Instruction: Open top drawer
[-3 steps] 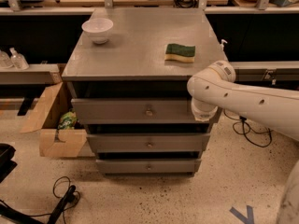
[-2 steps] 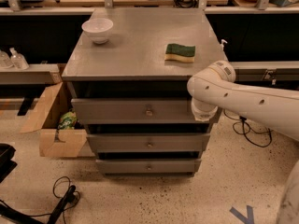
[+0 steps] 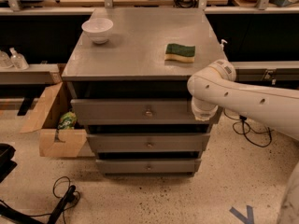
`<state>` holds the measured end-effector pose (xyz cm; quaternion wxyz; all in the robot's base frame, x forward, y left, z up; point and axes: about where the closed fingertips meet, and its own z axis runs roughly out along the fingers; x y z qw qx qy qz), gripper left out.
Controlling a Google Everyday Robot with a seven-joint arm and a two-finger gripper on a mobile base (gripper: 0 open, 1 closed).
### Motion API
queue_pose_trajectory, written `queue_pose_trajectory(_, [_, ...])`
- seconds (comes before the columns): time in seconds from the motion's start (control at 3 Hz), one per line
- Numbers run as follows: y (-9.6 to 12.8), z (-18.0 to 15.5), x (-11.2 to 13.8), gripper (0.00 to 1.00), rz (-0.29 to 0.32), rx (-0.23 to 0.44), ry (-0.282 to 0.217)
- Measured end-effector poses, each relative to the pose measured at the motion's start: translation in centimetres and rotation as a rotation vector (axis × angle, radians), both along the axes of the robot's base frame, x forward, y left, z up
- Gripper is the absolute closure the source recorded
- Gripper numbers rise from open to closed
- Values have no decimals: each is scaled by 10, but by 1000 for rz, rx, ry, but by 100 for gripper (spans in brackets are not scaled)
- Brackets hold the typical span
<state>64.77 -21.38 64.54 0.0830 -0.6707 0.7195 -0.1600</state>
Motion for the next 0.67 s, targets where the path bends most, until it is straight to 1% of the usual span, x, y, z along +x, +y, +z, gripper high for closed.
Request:
queue_pose_trajectory(0.33, [0, 0, 0, 34, 0, 0, 0])
queue_pose_trajectory(0.67, [0, 1, 0, 12, 0, 0, 0])
